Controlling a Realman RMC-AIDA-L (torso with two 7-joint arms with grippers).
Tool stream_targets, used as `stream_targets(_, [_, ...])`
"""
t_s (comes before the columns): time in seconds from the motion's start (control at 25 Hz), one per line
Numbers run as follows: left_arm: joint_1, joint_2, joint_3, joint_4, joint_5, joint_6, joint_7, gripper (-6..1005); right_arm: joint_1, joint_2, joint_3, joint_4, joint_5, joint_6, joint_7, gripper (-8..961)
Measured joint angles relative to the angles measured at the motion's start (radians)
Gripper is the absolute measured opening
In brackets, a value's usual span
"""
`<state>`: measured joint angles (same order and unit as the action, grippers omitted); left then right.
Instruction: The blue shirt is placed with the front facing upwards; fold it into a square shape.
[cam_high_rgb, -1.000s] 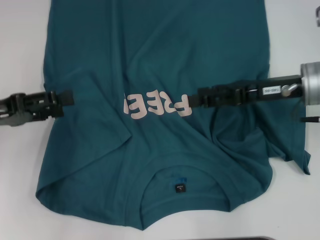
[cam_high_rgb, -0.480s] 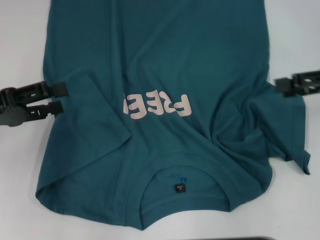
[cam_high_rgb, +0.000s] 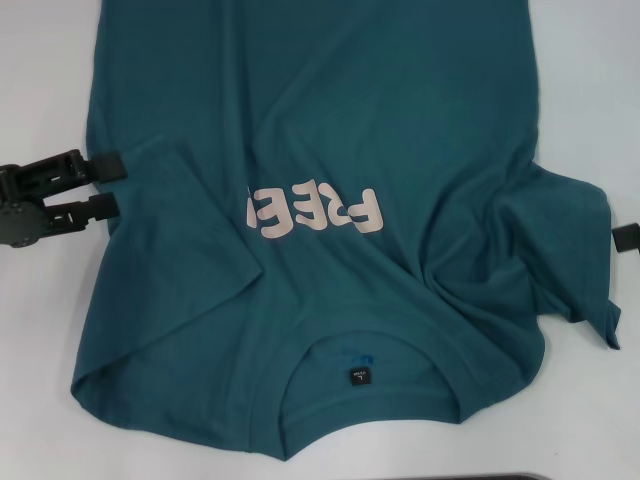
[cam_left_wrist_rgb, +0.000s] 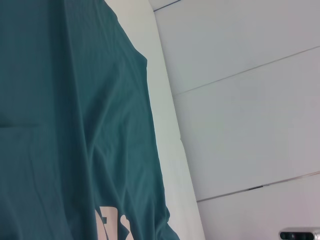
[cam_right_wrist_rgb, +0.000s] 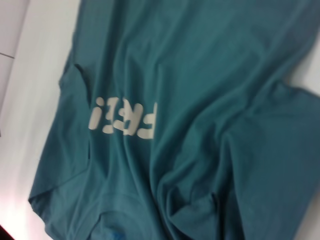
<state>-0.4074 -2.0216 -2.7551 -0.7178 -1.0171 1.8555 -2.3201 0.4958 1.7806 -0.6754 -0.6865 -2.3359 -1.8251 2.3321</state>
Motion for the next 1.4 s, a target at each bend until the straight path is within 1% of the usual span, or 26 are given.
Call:
stream_targets(0.32, [0.001,-0.002,0.0,0.0,0.0,-0.016,-0.004,933,-0.023,0.005,0.031,0.008,-0.039,0.002,0.0,841])
stream_targets(0.4, [0.0,-0.003,0.0,0.0,0.0,-0.018,-0.004,932,-0.028,0.009,0.046,0.008,-0.038,0.002,-0.009,841])
stream_targets(0.48, [0.0,-0.003,0.0,0.0,0.0,-0.022,-0.004,932,-0.03,0.016,0.077,0.004,-0.033,0.002,-0.032,840])
stream_targets(0.6, [0.0,-0.003,0.0,0.0,0.0,-0.029,-0.004,932,-0.024,0.036,0.163,0.003,-0.026,0.013,-0.084,839])
stream_targets(0.68, [0.0,-0.003,0.0,0.0,0.0,-0.031,-0.005,932,-0.015,0.05,0.196,0.003,-0.023,0.018,-0.106,839])
stream_targets(0.72, [-0.001,-0.003,0.0,0.0,0.0,-0.031,-0.005,932,-0.01,0.057,0.203,0.004,-0.022,0.021,-0.112,839])
stream_targets(0.84, [-0.001,-0.003,0.0,0.0,0.0,-0.031,-0.005,931,0.012,0.072,0.196,0.012,-0.025,0.032,-0.115,838])
stream_targets(0.96, [-0.001,-0.003,0.0,0.0,0.0,-0.031,-0.006,931,0.026,0.079,0.198,0.016,-0.021,0.03,-0.126,837])
stream_targets(1.16, [-0.001,-0.002,0.0,0.0,0.002,-0.03,-0.007,930,0.019,0.079,0.222,0.016,0.021,0.025,-0.131,836])
stream_targets(1.28, [-0.001,-0.002,0.0,0.0,0.004,-0.027,-0.007,930,0.014,0.073,0.224,0.016,0.024,0.01,-0.123,836])
stream_targets(1.4, [-0.001,-0.002,0.0,0.0,0.003,-0.029,-0.008,931,0.011,0.063,0.222,0.008,0.017,-0.018,-0.1,835])
